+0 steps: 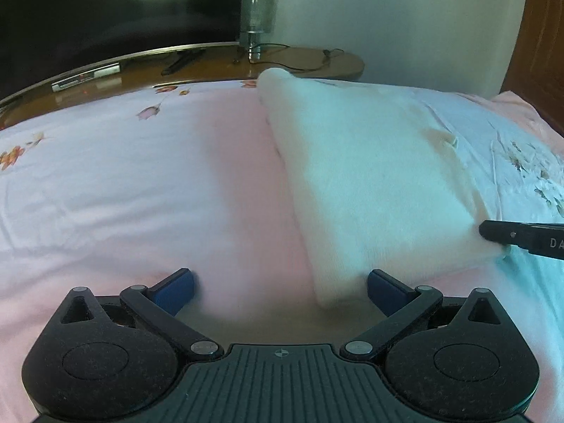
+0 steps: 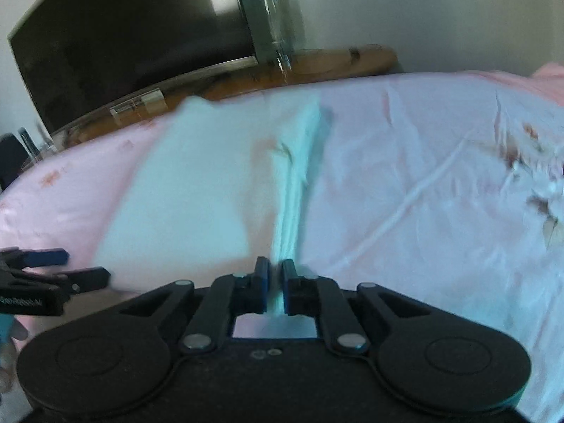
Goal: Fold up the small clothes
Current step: 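Grasp the folded sweater end with the left gripper while the right gripper grasps beside it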
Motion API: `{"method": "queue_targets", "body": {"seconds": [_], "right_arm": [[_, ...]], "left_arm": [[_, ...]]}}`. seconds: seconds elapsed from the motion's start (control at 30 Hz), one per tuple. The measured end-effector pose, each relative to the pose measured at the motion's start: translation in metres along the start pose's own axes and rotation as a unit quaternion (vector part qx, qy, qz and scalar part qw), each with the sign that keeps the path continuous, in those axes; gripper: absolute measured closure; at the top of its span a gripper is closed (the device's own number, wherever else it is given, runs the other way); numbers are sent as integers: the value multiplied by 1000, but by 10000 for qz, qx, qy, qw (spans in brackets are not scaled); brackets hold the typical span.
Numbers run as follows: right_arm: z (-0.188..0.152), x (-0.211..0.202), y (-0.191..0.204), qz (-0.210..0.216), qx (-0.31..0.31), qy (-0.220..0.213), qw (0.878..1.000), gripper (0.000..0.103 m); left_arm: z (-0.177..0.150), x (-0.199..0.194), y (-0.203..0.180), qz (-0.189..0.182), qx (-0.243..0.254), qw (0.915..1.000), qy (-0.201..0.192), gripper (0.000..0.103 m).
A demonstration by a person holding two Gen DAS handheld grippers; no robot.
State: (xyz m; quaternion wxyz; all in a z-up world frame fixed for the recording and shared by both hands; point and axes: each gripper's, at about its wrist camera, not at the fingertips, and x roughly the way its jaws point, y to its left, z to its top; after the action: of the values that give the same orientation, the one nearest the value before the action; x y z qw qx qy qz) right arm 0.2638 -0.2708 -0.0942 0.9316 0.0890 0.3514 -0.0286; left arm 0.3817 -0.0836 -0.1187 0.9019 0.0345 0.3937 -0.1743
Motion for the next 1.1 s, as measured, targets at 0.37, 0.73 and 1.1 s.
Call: {"method": "queue_targets", "body": {"seconds": [0.37, 0.73, 1.1], "right_arm": [[43, 0, -32, 737, 856, -506, 9923, 29], [63, 72, -78, 1904, 2026, 307, 9601, 37], [71, 93, -83, 2543, 2088, 743, 9414, 59]], "left_arm": [[62, 38, 46, -1343, -1180, 9838, 123, 28], [94, 94, 54, -2131, -1277, 9666, 630, 17], [105, 100, 33, -2159, -814, 9716, 528, 23]]}}
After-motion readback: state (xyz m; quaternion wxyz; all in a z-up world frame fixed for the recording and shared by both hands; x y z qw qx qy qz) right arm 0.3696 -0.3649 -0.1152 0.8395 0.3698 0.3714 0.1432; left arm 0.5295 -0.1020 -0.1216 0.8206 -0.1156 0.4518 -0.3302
